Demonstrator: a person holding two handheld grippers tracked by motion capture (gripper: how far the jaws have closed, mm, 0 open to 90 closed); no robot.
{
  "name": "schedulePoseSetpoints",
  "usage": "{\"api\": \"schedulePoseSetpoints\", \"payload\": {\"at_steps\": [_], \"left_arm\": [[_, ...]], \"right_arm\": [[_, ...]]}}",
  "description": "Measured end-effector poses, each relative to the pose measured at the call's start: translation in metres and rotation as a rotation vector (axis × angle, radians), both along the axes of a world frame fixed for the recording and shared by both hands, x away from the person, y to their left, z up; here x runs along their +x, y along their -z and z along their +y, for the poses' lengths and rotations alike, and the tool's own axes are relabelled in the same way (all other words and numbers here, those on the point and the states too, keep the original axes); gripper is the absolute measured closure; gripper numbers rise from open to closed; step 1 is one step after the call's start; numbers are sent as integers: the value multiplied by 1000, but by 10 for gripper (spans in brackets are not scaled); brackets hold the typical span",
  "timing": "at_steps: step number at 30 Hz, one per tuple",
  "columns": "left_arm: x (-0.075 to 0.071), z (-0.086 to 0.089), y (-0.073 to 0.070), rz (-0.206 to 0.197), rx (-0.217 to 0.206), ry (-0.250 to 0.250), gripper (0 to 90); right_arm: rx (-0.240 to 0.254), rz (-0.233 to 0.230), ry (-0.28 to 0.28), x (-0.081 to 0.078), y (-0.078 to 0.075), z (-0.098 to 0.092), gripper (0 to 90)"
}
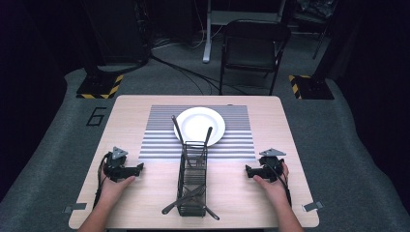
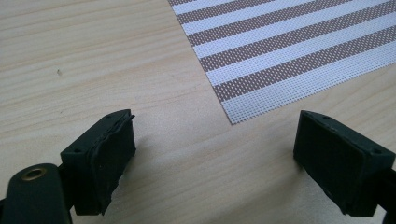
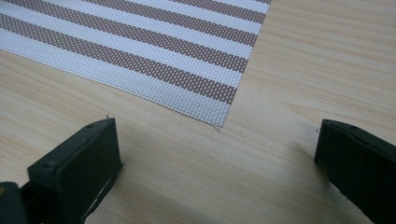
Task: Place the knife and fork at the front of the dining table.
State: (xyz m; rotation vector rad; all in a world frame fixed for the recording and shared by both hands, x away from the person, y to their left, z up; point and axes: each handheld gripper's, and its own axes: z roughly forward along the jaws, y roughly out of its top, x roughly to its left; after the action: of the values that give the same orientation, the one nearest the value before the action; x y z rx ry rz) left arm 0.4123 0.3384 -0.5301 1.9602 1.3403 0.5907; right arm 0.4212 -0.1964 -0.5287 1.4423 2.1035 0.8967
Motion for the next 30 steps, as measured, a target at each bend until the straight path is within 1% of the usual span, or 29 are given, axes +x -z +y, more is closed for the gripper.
{"api": "schedulePoseSetpoints", "payload": {"at_steps": [1,2,13,19,28,30], "left_arm": [[0,0,0,0,0,0,125],[0,1,-1,17,4,10,125],[0,0,-1,11,3,5,125],[0,0,-1,10,5,9,125],[0,0,-1,10,5,14,125],[0,0,-1,10,6,14,125]], "right_arm": [[0,0,0,0,0,0,0],[0,0,0,0,0,0,0],[-2,-1,-2,-1,0,0,0],[-4,-1,-4,-1,0,0,0],[1,-2,8,-1,0,1,2],[0,-2,3,-2,0,0,2]]}}
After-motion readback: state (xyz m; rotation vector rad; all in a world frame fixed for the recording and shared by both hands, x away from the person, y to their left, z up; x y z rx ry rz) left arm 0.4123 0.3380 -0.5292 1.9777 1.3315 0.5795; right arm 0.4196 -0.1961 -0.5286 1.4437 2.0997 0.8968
